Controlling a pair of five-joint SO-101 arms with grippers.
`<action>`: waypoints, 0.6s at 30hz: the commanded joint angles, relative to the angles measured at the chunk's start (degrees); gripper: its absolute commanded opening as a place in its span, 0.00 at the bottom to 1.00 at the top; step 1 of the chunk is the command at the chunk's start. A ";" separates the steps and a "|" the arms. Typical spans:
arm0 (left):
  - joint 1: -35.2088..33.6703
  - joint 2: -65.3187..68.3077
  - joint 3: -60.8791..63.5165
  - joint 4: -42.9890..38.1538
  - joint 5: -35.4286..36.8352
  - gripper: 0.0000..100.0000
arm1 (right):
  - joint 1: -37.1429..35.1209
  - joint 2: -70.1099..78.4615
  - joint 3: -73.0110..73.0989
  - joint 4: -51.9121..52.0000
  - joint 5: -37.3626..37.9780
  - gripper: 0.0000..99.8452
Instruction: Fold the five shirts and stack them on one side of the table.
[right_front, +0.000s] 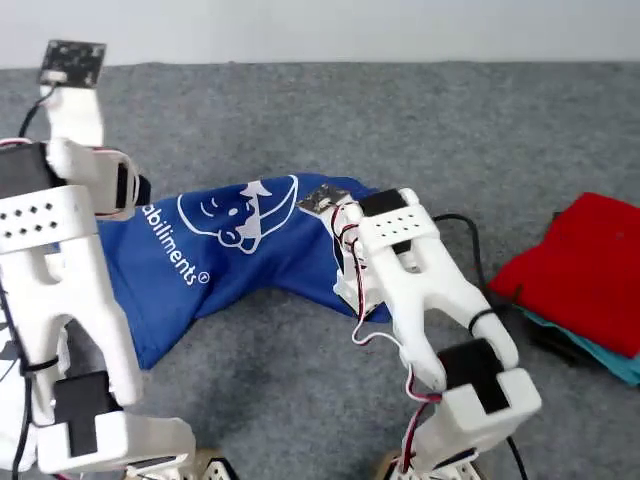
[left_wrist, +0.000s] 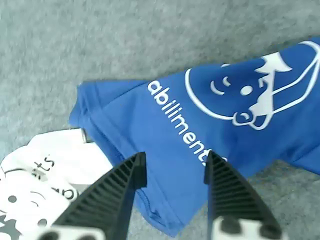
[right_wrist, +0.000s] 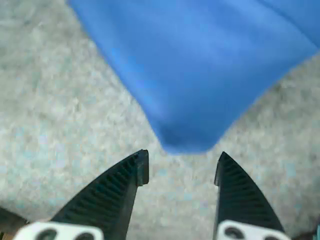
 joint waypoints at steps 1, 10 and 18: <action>-1.49 -3.34 0.40 1.05 -0.79 0.20 | -1.10 2.59 -0.62 -4.26 -0.62 0.22; -4.04 -3.34 1.10 1.05 -0.79 0.20 | -0.75 11.82 -3.25 -5.14 -0.18 0.04; -4.13 -4.84 4.97 1.23 -5.27 0.20 | 3.91 11.03 -18.55 8.75 3.08 0.01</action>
